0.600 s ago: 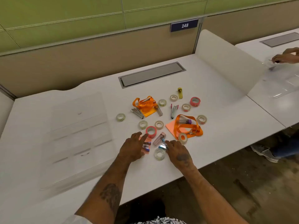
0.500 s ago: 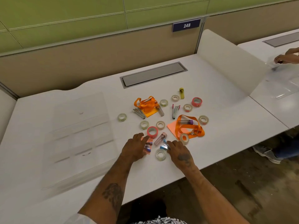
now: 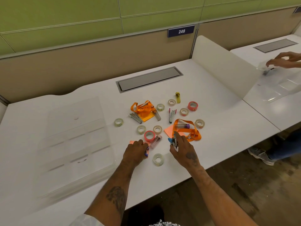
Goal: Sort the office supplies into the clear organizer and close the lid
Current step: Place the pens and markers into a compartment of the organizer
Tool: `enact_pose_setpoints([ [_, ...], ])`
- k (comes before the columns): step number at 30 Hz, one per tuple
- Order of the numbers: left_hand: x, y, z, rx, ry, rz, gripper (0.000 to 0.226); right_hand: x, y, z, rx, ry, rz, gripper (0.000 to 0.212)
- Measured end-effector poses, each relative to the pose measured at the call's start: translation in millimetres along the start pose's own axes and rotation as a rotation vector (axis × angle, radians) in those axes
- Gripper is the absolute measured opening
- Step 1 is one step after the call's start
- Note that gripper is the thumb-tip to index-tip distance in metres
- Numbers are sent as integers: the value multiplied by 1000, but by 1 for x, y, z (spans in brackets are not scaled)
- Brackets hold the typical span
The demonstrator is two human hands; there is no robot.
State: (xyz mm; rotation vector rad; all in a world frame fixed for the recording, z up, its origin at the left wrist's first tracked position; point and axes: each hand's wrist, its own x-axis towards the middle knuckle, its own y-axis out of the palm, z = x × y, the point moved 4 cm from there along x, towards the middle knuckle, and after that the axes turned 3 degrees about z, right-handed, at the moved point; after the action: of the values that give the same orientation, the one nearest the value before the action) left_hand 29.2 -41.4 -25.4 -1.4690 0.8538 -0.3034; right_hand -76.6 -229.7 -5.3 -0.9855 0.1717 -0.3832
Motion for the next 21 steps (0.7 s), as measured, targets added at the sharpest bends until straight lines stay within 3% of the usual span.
enact_pose_setpoints([
  [3, -2, -5, 4, -98, -53, -19, 36, 6, -2, 3, 108, 32, -37, 62],
  [6, -3, -19, 15, -461, -180, -49, 31, 17, -5, 9, 236, 71, -91, 61],
  [9, -8, -45, 27, -726, -268, -163, 47, 30, -7, 23, 299, 97, -112, 58],
  [12, -19, -68, 43, -768, -258, -292, 57, 44, -3, 46, 315, 63, -112, 54],
  [16, -39, -89, 73, -726, -302, -451, 34, 58, 10, 86, 358, 27, -65, 41],
  [21, -72, -104, 119, -707, -373, -533, 19, 64, 33, 137, 426, -72, -36, 32],
])
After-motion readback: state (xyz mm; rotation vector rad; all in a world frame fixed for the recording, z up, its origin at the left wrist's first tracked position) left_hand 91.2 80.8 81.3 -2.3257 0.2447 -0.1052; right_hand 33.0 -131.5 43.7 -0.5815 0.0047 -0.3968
